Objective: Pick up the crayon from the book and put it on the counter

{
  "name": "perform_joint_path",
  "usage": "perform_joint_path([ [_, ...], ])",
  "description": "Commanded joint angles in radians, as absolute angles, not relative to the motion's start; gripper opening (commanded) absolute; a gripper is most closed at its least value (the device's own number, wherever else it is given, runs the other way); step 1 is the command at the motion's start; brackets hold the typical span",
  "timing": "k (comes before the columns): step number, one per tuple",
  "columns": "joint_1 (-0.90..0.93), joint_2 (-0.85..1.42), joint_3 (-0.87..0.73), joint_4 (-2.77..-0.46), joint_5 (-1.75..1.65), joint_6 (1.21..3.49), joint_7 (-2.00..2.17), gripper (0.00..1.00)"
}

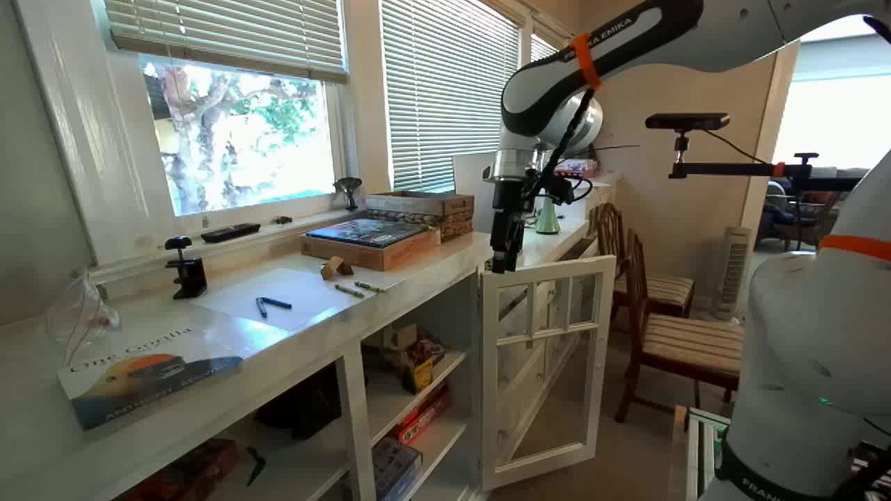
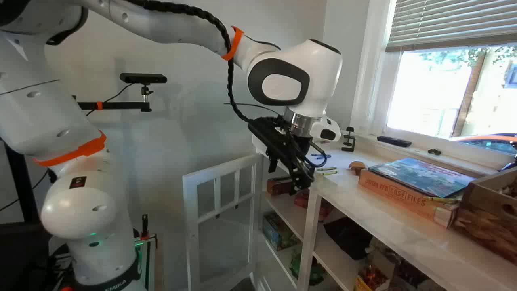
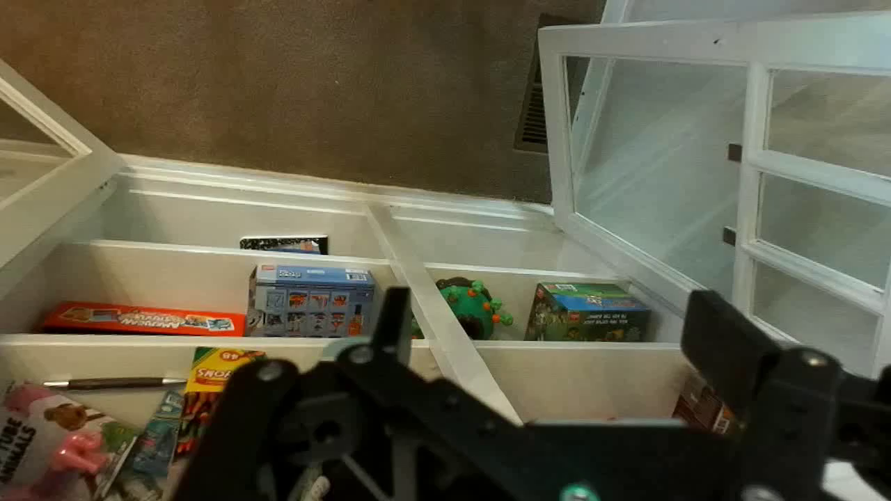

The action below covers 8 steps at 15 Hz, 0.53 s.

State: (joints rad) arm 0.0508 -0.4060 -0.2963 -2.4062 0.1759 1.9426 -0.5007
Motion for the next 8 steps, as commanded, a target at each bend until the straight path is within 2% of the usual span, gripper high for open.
perform_joint_path([
  [1,0.019,-0.402,-0.268,-2.404,0.188,1.939,-0.511,1.00],
  [6,0.019,-0.402,-0.268,-2.404,0.188,1.939,-0.511,1.00],
  [8,-0.011,-0.397,-0.242,-2.422,0.118,2.044,-0.469,1.00],
])
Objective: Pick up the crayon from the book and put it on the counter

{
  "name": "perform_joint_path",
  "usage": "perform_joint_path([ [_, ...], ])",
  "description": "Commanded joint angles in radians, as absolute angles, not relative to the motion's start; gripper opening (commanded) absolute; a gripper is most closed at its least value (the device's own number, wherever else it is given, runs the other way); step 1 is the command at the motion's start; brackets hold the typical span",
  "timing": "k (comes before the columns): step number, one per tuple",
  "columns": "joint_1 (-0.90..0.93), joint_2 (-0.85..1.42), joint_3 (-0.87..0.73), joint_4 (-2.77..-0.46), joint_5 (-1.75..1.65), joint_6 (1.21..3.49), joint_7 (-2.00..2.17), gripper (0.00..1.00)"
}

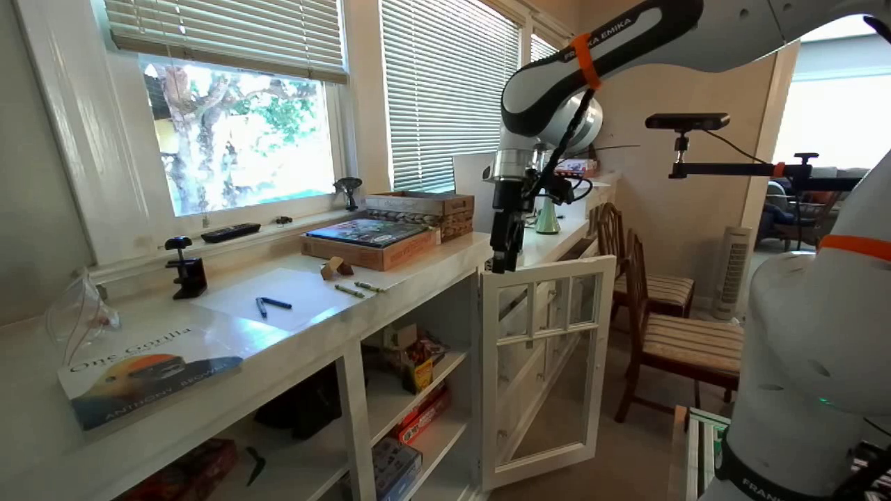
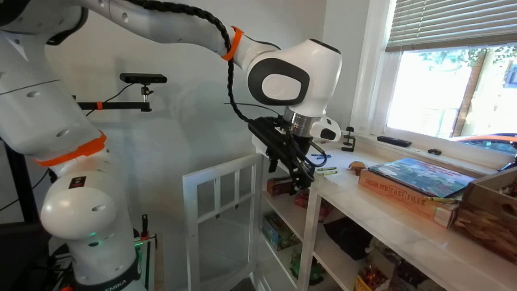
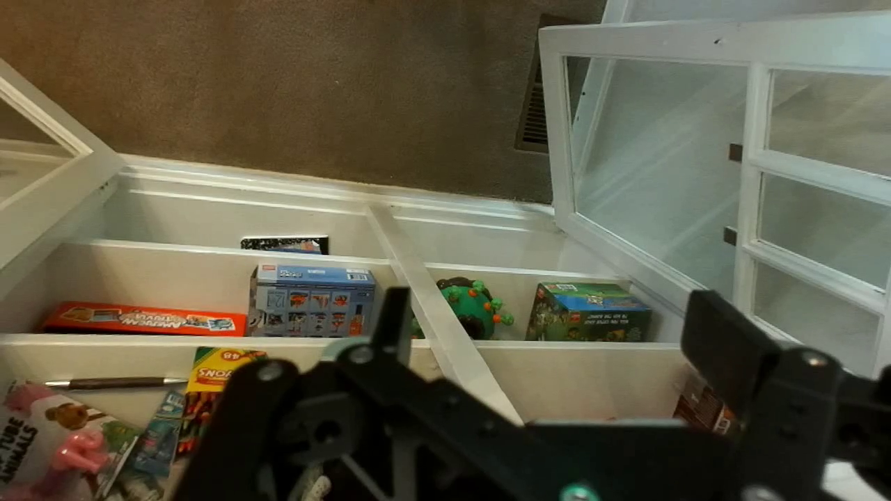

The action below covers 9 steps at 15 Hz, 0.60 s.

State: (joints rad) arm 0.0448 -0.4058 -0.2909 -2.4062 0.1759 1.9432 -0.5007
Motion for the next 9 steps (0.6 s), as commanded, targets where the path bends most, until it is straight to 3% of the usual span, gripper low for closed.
perform_joint_path([
  [1,-0.026,-0.397,-0.230,-2.431,0.085,2.099,-0.457,1.00],
  [9,-0.098,-0.274,-0.209,-2.411,-0.036,2.430,-0.340,1.00],
])
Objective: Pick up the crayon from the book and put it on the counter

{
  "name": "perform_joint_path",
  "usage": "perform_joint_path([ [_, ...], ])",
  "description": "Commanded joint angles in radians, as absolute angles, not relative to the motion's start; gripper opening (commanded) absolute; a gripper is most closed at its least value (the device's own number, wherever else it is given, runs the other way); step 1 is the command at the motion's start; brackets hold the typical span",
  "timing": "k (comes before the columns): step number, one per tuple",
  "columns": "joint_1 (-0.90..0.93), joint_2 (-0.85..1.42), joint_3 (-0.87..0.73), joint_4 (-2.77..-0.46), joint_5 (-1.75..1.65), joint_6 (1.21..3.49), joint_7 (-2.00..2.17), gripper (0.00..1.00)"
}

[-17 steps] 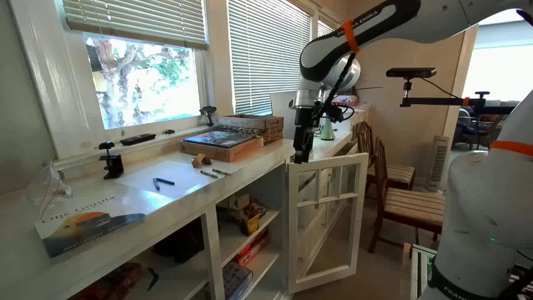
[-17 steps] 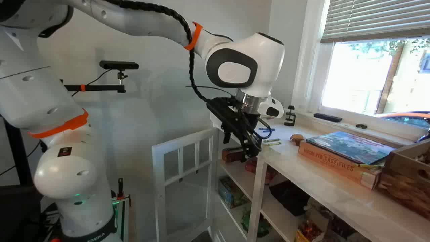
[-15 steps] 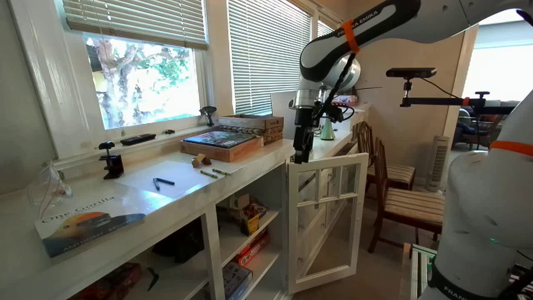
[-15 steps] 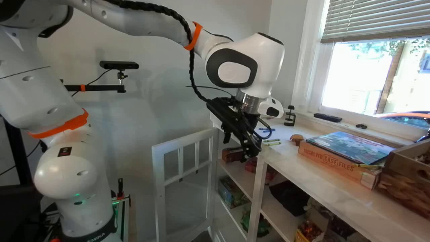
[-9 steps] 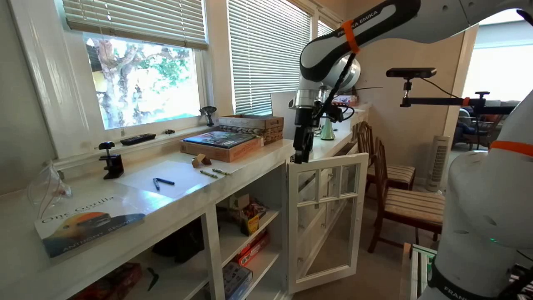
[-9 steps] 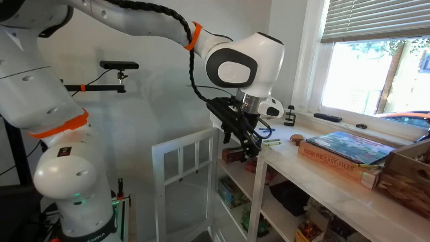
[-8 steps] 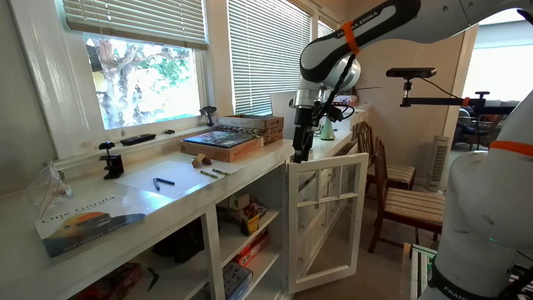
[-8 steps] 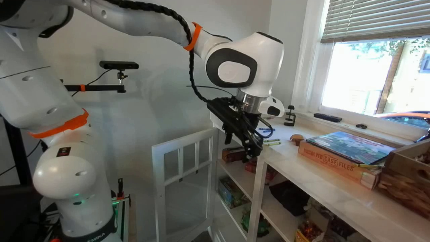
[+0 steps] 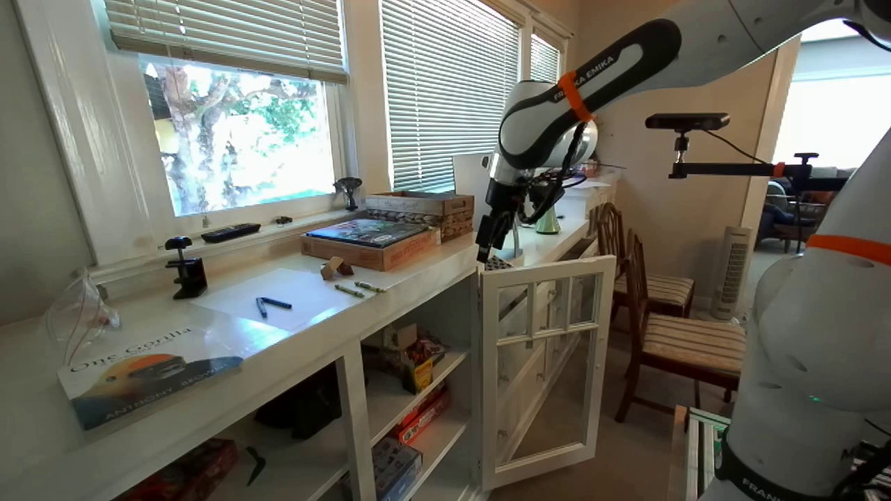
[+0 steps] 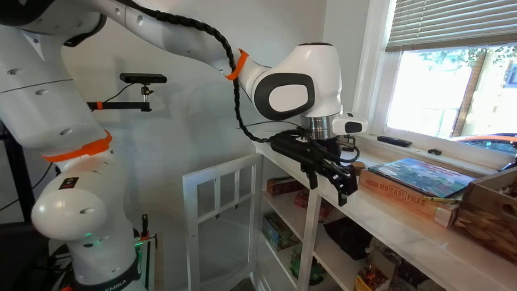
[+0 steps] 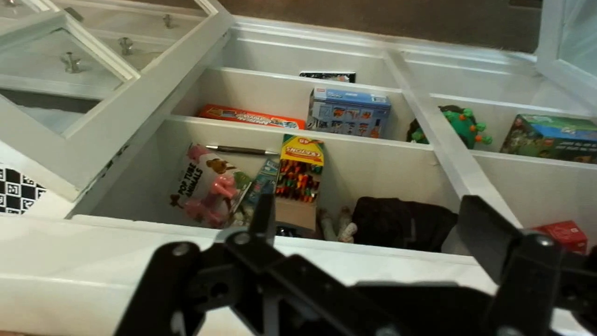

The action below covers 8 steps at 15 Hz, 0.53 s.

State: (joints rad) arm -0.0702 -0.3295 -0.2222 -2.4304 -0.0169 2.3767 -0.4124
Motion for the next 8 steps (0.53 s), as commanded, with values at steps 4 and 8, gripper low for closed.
perform_joint_path([
  [4,-0.131,-0.219,-0.191,-2.377,-0.011,2.485,-0.138,1.00],
  [8,-0.143,-0.176,-0.184,-2.349,0.001,2.579,-0.013,1.00],
])
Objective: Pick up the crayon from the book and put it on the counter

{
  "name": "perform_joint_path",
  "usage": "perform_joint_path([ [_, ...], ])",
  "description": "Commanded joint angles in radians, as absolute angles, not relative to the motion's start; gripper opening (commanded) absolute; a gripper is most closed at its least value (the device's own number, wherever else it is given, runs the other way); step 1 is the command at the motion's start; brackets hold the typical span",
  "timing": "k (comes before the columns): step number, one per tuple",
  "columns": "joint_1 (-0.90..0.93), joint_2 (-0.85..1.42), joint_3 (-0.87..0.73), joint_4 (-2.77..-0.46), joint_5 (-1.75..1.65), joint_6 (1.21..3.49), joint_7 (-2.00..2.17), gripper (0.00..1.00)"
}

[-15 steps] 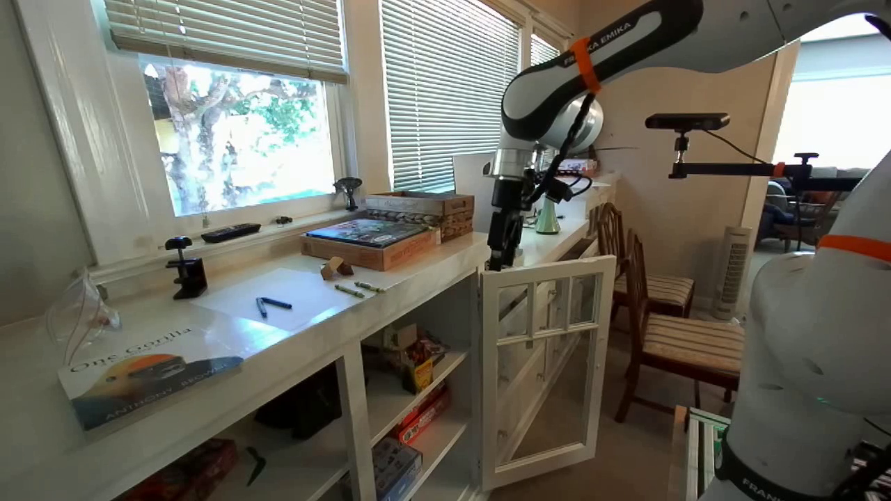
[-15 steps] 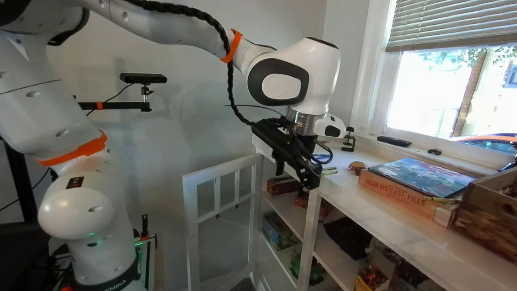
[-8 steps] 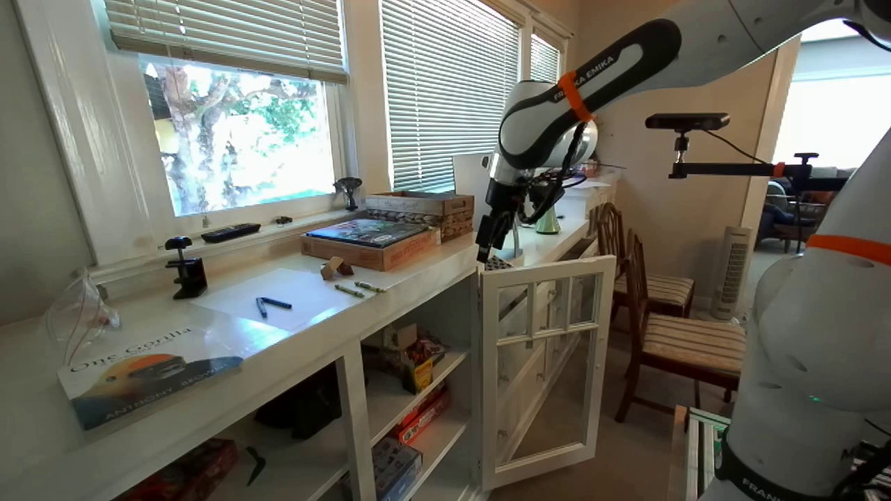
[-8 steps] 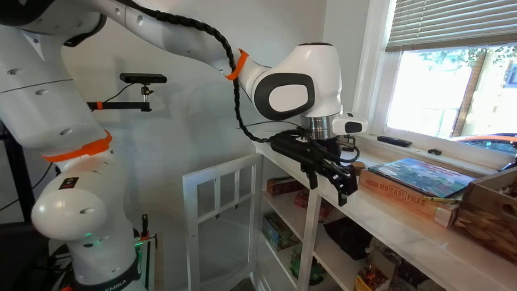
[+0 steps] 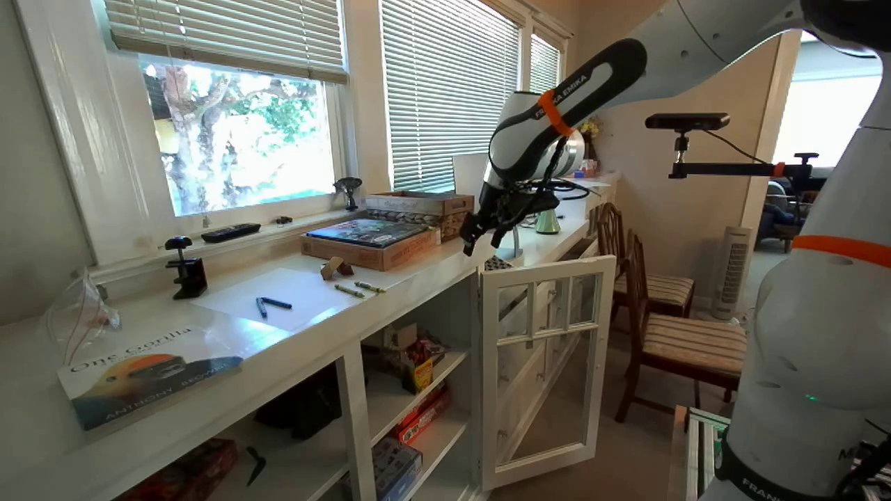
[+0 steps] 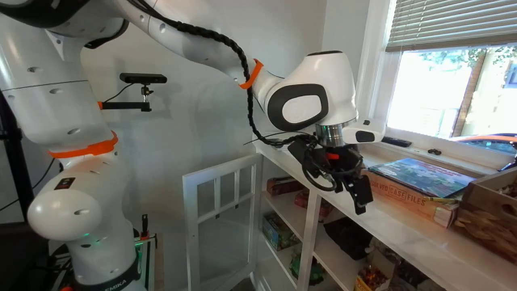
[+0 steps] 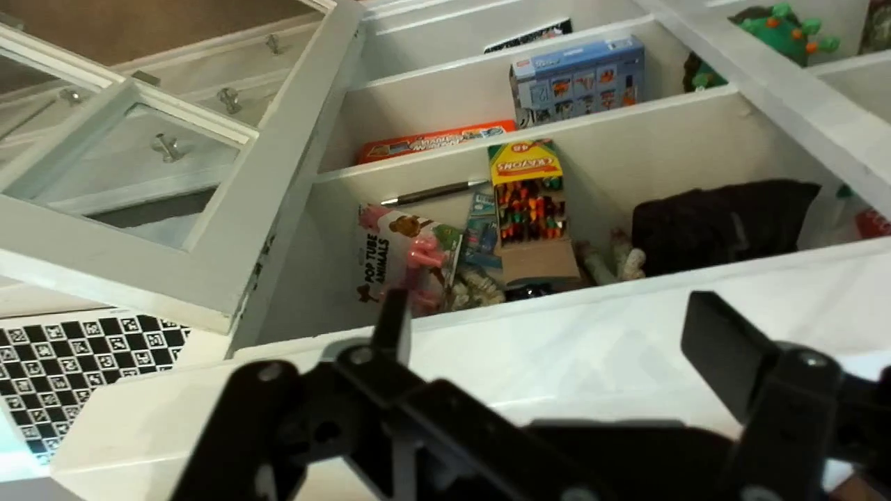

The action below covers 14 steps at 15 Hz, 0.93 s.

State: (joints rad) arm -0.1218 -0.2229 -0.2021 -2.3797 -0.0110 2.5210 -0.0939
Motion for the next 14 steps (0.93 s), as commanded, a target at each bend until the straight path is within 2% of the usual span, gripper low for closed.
perform_joint_path([
  [1,-0.148,-0.164,-0.181,-2.343,-0.009,2.609,0.013,1.00],
  [8,-0.177,-0.095,-0.179,-2.266,-0.050,2.704,0.084,1.00],
  [14,-0.186,-0.022,-0.194,-2.172,-0.031,2.681,0.041,1.00],
])
